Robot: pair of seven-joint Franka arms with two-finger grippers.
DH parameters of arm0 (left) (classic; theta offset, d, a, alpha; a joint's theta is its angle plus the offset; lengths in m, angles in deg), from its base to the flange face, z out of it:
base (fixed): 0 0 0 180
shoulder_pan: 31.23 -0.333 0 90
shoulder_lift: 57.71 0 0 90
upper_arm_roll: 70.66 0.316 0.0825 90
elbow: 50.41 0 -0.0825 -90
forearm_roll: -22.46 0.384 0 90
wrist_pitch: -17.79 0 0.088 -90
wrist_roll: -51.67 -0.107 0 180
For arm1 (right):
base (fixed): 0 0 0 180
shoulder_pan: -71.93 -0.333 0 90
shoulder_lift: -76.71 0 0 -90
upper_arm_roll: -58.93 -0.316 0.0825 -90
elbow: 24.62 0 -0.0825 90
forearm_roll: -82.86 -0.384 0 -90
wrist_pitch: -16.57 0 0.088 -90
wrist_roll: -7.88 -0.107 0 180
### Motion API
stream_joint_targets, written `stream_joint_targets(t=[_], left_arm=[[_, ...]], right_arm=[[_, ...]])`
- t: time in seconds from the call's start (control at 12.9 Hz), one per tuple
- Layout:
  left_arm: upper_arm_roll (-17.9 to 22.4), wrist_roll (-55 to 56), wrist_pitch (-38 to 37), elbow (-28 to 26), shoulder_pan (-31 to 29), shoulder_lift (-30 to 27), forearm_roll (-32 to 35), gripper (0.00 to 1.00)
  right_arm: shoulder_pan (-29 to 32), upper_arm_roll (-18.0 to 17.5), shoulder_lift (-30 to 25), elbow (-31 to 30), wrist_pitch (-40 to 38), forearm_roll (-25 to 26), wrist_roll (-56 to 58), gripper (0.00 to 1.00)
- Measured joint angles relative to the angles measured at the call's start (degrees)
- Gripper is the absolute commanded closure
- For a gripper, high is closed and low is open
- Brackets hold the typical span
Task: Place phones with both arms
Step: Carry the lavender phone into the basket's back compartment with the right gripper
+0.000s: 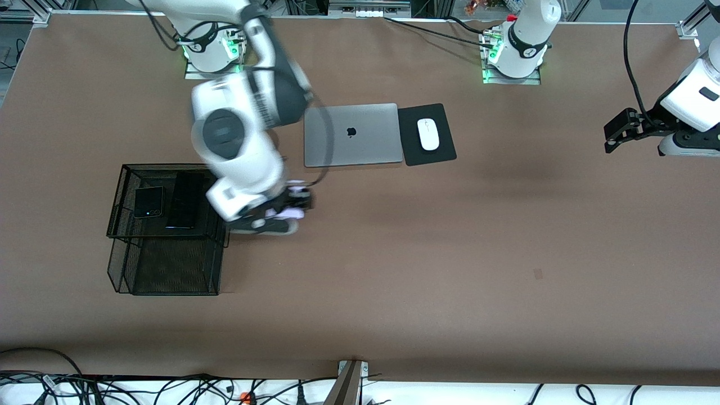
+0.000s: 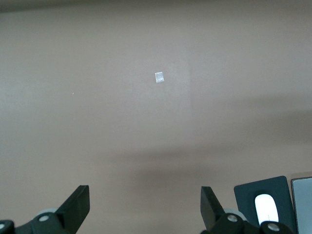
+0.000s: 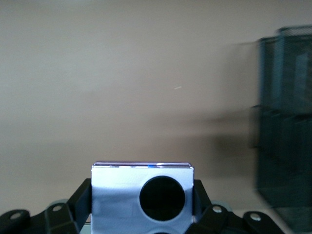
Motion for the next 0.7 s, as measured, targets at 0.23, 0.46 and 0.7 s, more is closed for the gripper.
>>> stream_joint_targets(t=[0.23, 0.46, 0.7], left_arm=[[0.03, 0.00, -0.02, 0.00, -0.09, 0.00, -0.01, 0.00], [0.05, 0.00, -0.03, 0.00, -0.16, 0.00, -0.01, 0.00], [0.05, 0.00, -0.04, 0.00, -0.18, 0.00, -0.01, 0.00]], right_arm=[[10.46, 0.09, 0.00, -0.32, -1.10, -0.06, 13.46, 1.00], [17.70, 0.16, 0.13, -0.40, 0.07, -0.05, 24.99, 1.00], [22.43, 0.11, 1.79, -0.51, 3.83, -0.05, 30.36, 1.00]])
